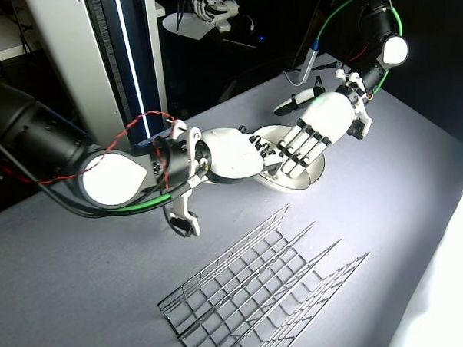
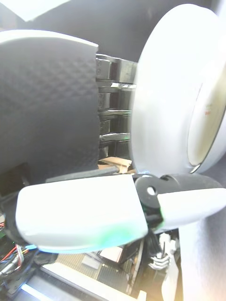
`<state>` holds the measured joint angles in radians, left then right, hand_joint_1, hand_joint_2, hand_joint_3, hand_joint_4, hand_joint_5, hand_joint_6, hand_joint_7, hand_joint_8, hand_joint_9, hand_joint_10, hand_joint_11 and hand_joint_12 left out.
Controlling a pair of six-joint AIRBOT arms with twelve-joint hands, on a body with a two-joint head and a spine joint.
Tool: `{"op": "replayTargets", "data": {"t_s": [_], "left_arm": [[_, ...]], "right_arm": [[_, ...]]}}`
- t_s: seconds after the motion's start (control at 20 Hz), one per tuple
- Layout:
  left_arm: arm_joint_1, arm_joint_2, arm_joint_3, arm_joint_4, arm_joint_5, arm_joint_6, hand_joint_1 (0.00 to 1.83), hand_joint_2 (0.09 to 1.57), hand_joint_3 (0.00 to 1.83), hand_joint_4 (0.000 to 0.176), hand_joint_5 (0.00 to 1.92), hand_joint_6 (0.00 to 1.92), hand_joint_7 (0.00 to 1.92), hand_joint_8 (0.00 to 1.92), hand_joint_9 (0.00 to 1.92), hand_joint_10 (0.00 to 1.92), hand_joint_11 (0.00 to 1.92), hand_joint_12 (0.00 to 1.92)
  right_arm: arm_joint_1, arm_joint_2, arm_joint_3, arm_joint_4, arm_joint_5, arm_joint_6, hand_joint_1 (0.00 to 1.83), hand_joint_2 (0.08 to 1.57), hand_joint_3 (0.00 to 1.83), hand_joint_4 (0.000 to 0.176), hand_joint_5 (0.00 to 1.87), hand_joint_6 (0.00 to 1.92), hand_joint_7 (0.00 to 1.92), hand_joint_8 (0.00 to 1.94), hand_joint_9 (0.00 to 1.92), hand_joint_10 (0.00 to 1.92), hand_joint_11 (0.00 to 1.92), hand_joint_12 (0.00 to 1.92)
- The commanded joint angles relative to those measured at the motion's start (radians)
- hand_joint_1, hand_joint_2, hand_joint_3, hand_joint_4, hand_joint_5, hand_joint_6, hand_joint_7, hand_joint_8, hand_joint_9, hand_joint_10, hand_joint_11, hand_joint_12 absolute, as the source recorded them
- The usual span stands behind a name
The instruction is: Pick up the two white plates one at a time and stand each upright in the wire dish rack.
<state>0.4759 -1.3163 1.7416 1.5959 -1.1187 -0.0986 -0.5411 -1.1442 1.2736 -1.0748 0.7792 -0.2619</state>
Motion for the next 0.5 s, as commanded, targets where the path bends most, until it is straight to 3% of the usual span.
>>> {"op": "replayTargets", "data": {"t_s": [0.0,0.45], "left_arm": [[0.001,0.001,-0.007,-0.07,-0.04,-0.002,0.0,1.09,0.0,0.0,0.06,0.0,0.02,0.0,0.0,0.0,0.0,0.0],[0.002,0.0,-0.007,-0.071,-0.04,-0.002,0.0,1.09,0.0,0.0,0.06,0.0,0.03,0.0,0.0,0.0,0.0,0.0]], "right_arm": [[0.004,-0.006,0.002,0.057,0.063,-0.003,1.15,1.07,0.0,0.0,0.39,0.0,0.37,0.0,0.36,0.01,0.0,1.04],[0.006,-0.096,0.066,0.057,0.016,-0.005,1.23,1.05,0.0,0.0,0.43,0.01,0.42,0.01,0.42,0.02,0.01,1.07]]}}
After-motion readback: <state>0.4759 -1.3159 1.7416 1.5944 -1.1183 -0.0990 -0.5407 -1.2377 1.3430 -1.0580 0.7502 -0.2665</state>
